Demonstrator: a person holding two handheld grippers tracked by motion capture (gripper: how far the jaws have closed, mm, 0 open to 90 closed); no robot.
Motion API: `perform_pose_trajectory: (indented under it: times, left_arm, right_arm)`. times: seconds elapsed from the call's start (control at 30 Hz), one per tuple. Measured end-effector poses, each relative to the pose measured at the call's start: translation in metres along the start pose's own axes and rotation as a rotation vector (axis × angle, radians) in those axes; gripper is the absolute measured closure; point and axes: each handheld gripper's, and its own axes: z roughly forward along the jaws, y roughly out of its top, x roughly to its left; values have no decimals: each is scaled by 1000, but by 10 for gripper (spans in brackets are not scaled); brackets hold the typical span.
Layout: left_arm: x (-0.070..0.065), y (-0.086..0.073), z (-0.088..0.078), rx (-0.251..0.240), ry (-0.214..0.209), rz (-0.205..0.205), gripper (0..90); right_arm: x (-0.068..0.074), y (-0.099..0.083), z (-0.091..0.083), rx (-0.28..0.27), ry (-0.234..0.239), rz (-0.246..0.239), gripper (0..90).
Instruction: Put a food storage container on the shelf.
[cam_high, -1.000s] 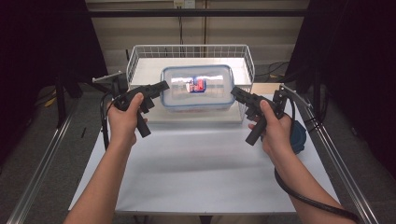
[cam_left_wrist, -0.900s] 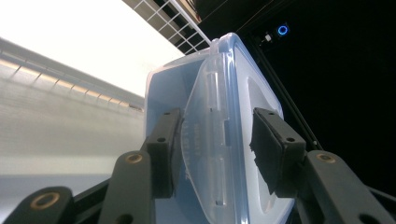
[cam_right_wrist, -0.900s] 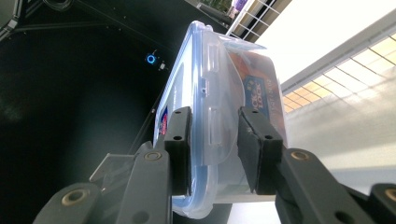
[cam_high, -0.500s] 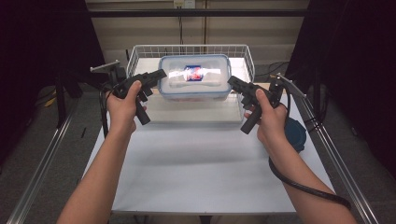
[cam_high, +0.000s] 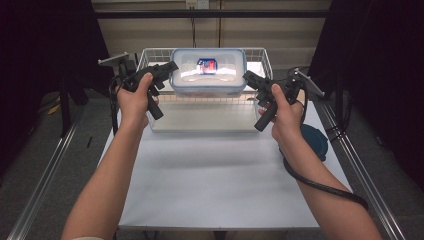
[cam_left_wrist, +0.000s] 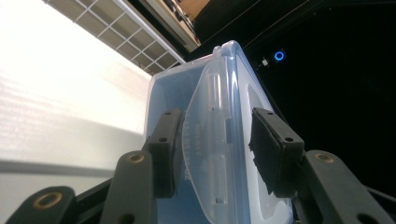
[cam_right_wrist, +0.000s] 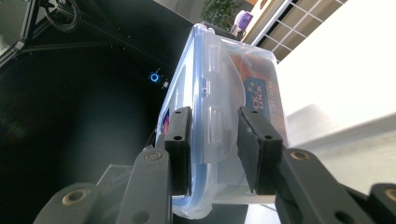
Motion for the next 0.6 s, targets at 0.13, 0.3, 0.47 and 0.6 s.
perform_pose_trajectory:
  times: [0.13,0.3,0.47,0.6]
  left_arm:
    - [1,5,5,-1,5,3,550]
    - [3,9,9,-4,6,5,550]
    - [6,10,14,-14,3,-2,549]
    - [8,13,17,-9,10,11,549]
  right_arm:
    - [0,6,6,-5,-2,-5,668]
    - [0,11,12,-9,-5,-9,668]
    - [-3,14,17,-17,-12,-18,668]
    - [-5,16,20,-23,-15,-8,668]
